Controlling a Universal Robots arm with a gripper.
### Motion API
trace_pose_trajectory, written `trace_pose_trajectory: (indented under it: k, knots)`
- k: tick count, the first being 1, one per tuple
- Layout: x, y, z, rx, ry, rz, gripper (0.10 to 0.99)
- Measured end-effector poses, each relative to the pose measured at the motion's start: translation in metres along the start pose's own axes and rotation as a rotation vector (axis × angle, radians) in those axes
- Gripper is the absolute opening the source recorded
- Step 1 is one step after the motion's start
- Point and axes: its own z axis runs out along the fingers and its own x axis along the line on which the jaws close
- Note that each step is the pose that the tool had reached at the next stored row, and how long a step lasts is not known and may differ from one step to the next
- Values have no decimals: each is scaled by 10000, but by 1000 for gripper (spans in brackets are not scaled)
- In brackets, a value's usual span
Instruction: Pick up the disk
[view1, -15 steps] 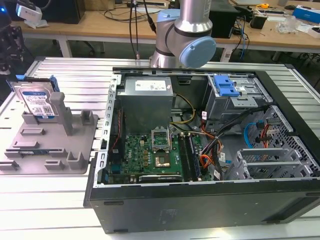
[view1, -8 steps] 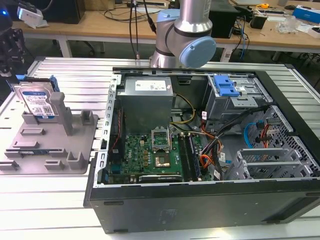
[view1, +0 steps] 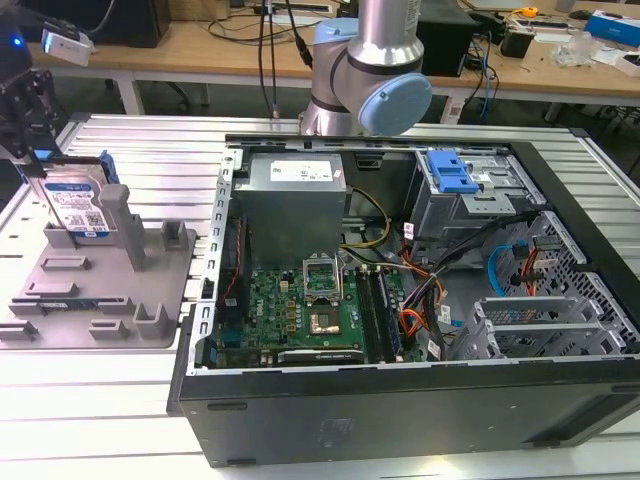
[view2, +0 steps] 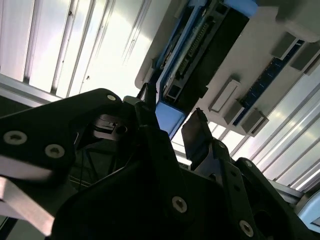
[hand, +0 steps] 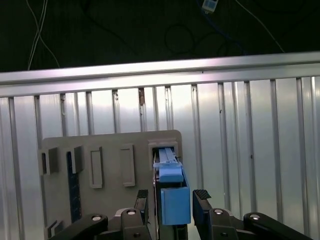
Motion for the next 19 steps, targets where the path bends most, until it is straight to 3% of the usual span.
trace_pose_trajectory:
  k: [3, 7, 19]
  knots:
    - [-3, 1, 19, 9, -5, 1, 482]
    - [-3, 1, 50, -141, 2, 93, 482]
    - [-5, 1, 123, -139, -14, 94, 482]
